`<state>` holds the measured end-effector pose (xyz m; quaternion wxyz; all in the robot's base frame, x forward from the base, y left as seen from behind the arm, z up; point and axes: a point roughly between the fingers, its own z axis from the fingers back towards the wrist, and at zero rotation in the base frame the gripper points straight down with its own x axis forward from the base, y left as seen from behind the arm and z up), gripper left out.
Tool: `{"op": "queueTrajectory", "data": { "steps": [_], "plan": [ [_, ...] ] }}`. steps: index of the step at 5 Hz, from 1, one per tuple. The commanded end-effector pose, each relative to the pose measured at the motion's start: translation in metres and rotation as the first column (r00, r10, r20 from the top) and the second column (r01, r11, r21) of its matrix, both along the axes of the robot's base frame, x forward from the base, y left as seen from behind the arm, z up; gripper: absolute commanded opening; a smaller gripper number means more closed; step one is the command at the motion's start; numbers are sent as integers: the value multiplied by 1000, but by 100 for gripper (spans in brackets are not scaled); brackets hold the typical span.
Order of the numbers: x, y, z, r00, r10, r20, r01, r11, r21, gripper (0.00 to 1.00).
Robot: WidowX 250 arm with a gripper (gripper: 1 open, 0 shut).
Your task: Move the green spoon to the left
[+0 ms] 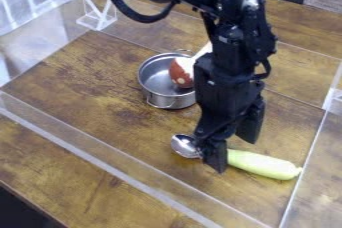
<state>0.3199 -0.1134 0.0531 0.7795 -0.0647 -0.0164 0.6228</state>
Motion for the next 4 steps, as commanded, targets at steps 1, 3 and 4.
{"op": "queueTrajectory", "data": {
  "steps": [1,3,4],
  "plan": [
    [10,-4,8,999,31,41,-31,999,-14,100],
    [23,0,0,996,84,37,-84,996,-19,100],
    [27,5,-1,992,122,31,-121,992,-24,100]
  ]
}}
